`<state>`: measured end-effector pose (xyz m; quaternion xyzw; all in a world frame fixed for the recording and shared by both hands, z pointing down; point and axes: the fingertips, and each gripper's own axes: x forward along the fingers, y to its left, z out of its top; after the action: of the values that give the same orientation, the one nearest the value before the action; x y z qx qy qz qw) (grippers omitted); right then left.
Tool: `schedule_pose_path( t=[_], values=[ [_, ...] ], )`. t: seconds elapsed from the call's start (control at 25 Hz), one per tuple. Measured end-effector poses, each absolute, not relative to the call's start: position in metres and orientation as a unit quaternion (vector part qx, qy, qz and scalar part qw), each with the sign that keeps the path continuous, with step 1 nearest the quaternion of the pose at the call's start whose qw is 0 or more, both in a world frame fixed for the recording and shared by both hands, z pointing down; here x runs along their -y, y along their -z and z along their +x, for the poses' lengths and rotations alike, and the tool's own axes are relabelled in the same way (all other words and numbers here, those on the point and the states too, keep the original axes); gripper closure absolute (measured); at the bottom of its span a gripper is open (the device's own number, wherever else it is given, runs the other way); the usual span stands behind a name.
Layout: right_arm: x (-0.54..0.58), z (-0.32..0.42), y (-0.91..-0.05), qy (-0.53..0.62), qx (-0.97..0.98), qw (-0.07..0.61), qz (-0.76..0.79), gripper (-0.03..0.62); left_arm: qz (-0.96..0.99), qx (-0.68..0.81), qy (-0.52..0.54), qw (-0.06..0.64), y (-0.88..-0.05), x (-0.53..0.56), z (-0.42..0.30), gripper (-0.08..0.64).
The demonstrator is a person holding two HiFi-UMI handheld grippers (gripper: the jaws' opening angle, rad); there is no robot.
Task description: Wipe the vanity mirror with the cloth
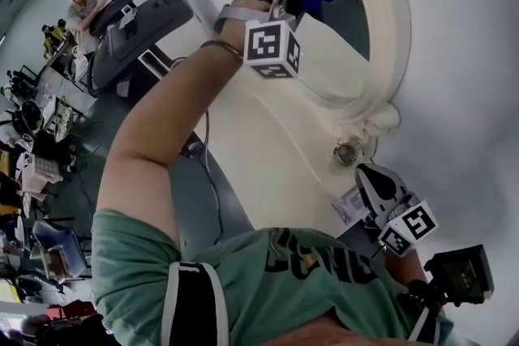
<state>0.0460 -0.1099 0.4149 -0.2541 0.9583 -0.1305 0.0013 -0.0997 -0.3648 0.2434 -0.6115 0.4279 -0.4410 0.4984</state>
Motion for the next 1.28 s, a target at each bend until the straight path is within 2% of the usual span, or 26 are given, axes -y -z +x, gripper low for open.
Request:
schedule_pose_path(
  t=[0.28,0.84,1.16,1.28],
  values=[
    [0.102,0.045,-0.425,0.149,-0.956,-0.022,-0.252,0.58,-0.664,-0.388,0.467,0.437,-0.379,0.353,-0.093,0.5],
    [0.102,0.047,-0.434,0.174,-0.948,-0.042,-0.263,0.58,-0.712,-0.238,0.548,0.369,-0.572,0.311,-0.072,0.509],
    [0.114,0.046,-0.441,0.174,-0.949,-0.039,-0.259,0.58,-0.716,-0.206,0.555,0.369,-0.588,0.322,-0.072,0.509],
    [0.113,0.042,-0.434,0.161,-0.953,-0.036,-0.255,0.58,-0.725,-0.195,0.563,0.347,-0.592,0.32,-0.071,0.509]
  ],
)
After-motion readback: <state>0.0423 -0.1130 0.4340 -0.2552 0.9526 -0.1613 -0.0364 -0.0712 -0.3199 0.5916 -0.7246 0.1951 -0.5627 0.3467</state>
